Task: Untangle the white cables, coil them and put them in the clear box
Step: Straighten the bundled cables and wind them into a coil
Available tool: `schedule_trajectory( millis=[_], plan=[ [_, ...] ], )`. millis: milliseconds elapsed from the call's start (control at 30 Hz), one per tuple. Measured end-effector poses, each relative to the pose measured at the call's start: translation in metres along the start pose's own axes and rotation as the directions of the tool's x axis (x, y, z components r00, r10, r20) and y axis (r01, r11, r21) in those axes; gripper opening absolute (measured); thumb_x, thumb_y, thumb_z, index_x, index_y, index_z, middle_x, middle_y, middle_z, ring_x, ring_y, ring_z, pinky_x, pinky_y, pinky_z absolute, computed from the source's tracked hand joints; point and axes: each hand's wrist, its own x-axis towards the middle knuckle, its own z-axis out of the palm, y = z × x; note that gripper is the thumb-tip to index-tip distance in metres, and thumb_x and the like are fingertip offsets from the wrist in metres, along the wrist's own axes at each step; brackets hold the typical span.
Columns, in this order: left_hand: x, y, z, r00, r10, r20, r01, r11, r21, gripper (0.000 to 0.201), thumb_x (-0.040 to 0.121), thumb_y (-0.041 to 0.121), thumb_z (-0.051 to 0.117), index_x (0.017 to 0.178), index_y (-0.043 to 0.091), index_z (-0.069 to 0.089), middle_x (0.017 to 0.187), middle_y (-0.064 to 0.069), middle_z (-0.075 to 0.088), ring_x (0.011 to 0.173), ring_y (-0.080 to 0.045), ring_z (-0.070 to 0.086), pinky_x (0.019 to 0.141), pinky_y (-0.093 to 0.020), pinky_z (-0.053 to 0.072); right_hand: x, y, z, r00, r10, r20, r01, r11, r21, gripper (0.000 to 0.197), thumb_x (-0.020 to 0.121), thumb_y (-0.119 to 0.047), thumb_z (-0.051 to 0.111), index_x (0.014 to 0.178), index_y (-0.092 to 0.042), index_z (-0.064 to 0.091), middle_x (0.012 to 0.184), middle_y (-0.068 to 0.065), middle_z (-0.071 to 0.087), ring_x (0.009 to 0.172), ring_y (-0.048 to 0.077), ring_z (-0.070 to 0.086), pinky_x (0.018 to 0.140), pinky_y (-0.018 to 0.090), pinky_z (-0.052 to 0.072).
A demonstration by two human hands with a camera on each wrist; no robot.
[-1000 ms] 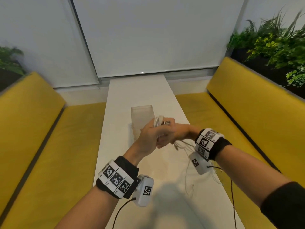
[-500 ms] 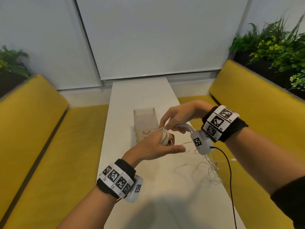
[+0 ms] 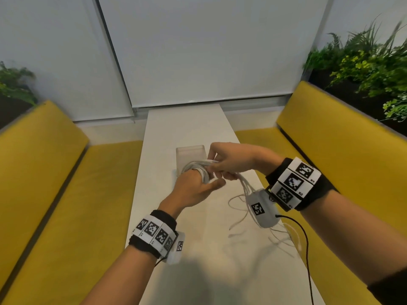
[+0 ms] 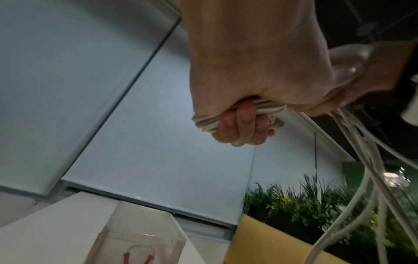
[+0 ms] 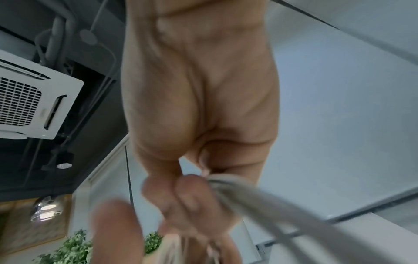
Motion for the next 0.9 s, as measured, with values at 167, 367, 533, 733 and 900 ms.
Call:
schedule_trajectory(
  millis=[167,367,533,733,900],
  plan=[
    [0.006,-0.007,0.000,0.989,-0.007,-0.148,-0.020,0.984,-0.178,0.090,0.064,0.101,0.005,0.087,0.028,0.052,0.076,-0.004,0.064,0.068,-0.009,0.060,0.059,-0.021,0.043,-0.008,0.003,0.028,0.989,-0.139,-0.040,0.144,0.914,0.379,0.035,0.102,-0.011,0.042,0.070,-0.002,0.053,0.058,0.006,0.047,0.050,0.019,0.046,0.050,0.027,0.045],
    [0.014,0.001,0.001,0.956,-0.139,-0.259,0.033,0.926,-0.376,0.061,0.084,0.079,0.021,0.085,0.030,0.057,0.068,0.005,0.060,0.073,-0.018,0.061,0.071,-0.034,0.047,-0.011,0.001,0.059,0.932,-0.100,-0.349,0.155,0.979,0.133,0.022,0.107,-0.026,0.030,0.089,-0.032,0.043,0.064,0.006,0.066,0.060,0.022,0.067,0.061,0.024,0.055],
    [0.016,0.006,-0.004,0.945,-0.024,-0.327,-0.136,0.878,-0.458,0.023,0.090,0.047,0.046,0.089,0.026,0.055,0.075,0.001,0.056,0.065,-0.014,0.052,0.058,-0.032,0.041,-0.013,0.008,0.092,0.806,-0.174,-0.565,0.318,0.934,0.165,0.032,0.107,-0.023,0.032,0.083,-0.019,0.052,0.059,-0.003,0.063,0.054,0.009,0.059,0.061,0.020,0.048],
    [0.011,0.028,-0.015,0.952,0.076,-0.296,-0.251,0.748,-0.615,0.024,0.083,0.036,0.049,0.092,0.016,0.057,0.094,-0.003,0.056,0.071,-0.004,0.051,0.066,-0.015,0.043,-0.005,0.030,0.116,0.894,-0.130,-0.429,0.350,0.798,0.490,0.038,0.104,-0.030,0.043,0.068,-0.018,0.049,0.057,-0.007,0.051,0.052,0.010,0.045,0.058,0.027,0.041],
    [0.003,0.059,-0.021,0.941,0.217,-0.261,-0.339,0.588,-0.734,0.024,0.079,0.030,0.048,0.083,0.007,0.053,0.074,0.007,0.055,0.062,-0.007,0.046,0.054,-0.017,0.036,0.006,0.036,0.122,0.990,-0.062,-0.125,0.115,0.870,0.479,0.055,0.095,-0.044,0.055,0.064,-0.001,0.043,0.058,0.009,0.036,0.051,0.020,0.037,0.058,0.034,0.040]
  ],
)
